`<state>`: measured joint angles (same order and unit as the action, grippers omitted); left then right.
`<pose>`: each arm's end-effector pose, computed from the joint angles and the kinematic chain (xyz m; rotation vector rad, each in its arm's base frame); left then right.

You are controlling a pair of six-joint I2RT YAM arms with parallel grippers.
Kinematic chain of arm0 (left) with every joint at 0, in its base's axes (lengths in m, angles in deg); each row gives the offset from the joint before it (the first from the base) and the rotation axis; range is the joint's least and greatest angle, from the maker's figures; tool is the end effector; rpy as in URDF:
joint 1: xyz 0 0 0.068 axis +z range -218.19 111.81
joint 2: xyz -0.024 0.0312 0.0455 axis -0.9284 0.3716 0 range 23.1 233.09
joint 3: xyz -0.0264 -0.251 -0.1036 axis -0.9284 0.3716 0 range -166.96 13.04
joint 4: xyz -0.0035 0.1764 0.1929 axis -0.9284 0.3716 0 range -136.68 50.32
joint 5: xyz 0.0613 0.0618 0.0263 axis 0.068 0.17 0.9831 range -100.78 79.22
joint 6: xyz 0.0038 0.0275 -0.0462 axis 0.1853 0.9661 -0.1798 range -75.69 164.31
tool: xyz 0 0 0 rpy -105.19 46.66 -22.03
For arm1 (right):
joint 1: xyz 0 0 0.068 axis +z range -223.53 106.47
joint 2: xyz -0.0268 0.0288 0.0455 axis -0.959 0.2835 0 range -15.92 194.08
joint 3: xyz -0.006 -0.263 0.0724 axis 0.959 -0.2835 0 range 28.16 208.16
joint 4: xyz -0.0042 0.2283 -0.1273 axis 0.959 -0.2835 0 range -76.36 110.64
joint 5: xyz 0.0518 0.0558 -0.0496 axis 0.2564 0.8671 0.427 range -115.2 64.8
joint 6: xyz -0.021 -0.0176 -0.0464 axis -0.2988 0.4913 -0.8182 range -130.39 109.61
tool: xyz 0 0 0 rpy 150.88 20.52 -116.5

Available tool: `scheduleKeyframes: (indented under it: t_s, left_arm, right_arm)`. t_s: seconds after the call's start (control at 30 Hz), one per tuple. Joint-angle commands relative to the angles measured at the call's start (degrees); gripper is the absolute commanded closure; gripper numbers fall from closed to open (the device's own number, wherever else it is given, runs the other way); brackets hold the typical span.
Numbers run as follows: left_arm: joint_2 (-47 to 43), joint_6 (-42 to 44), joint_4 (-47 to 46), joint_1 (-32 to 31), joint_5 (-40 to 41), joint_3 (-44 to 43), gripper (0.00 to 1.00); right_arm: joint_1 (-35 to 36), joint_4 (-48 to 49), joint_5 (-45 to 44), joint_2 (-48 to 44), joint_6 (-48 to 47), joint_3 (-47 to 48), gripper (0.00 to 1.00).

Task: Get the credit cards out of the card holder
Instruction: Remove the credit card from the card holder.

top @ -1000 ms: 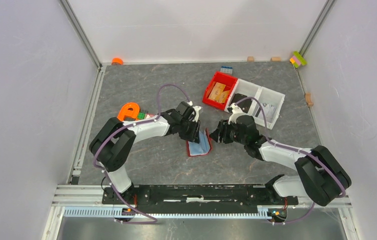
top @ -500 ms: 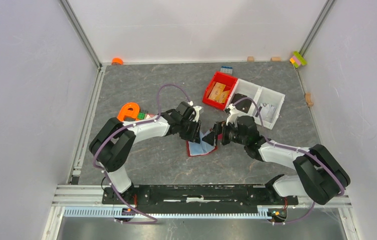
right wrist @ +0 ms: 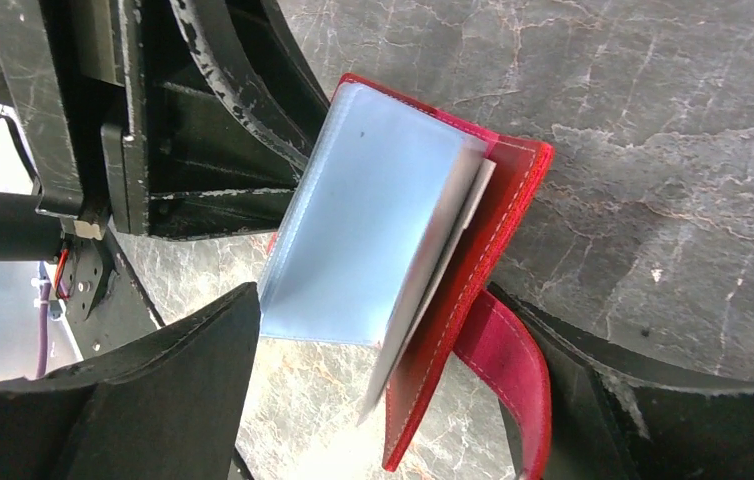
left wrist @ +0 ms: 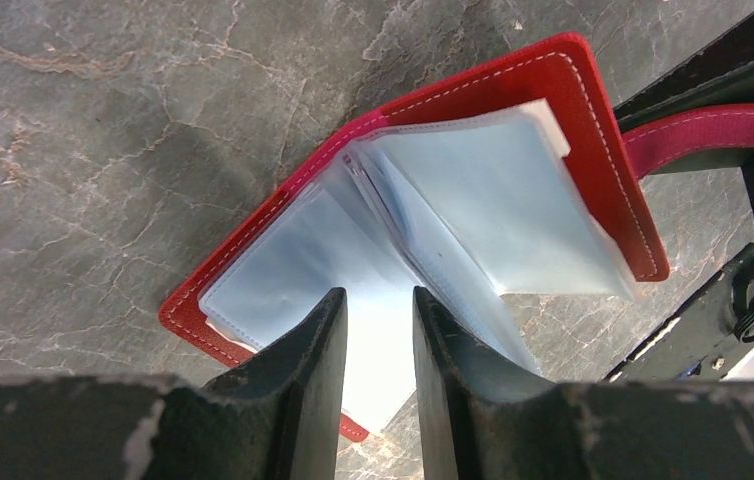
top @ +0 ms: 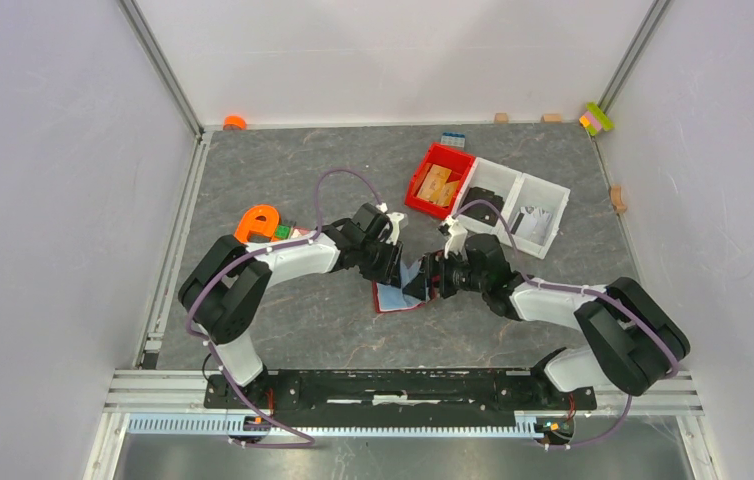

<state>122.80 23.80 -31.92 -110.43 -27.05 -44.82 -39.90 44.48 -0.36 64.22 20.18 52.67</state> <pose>0.2499 -0.2404 0.1647 0.6205 2.6209 -0.7488 0.2024 0.1525 0.1493 -0.3378 2.2540 1.0914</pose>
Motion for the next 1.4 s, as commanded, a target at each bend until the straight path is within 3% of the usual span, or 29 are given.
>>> scheduleKeyframes:
  t_s: [0.0,0.23,0.4,0.6,0.77,0.97,1.13,1.37]
  left_arm:
    - [-1.70,1.16,-1.82,-0.30,-1.32,0.03,0.63]
    - [-1.71,1.22,-1.76,-0.39,-1.31,0.03,0.62]
    - [-1.61,1.19,-1.76,-0.39,-1.17,0.03,0.62]
    - [-1.31,1.19,-1.32,-0.39,-0.69,-0.14,0.62]
    - [-1.31,1.16,-1.24,-0.39,-0.60,-0.15,0.62]
    - [-1.08,1.09,-1.17,-0.39,-0.62,-0.30,0.62]
    - [-0.81,1.15,-0.90,-0.39,-0.60,-0.41,0.62]
    - [-0.10,1.11,-0.29,-0.39,-0.34,-0.84,0.62]
  right_arm:
    - [0.81,0.28,1.19,0.35,-1.78,2.71,0.14]
    - [1.64,0.43,1.44,0.30,-2.05,3.00,0.09]
    - [1.68,0.35,1.44,0.48,-2.09,3.09,0.20]
    - [1.70,0.76,1.99,-0.30,-1.98,2.93,0.11]
    - [1.70,0.67,1.84,-0.08,-2.00,3.13,0.27]
    - [1.70,0.60,2.06,0.34,-1.99,3.24,0.39]
    - [1.66,1.03,2.49,0.21,-1.79,3.09,0.37]
    - [1.70,2.25,3.31,0.22,-1.40,2.83,0.54]
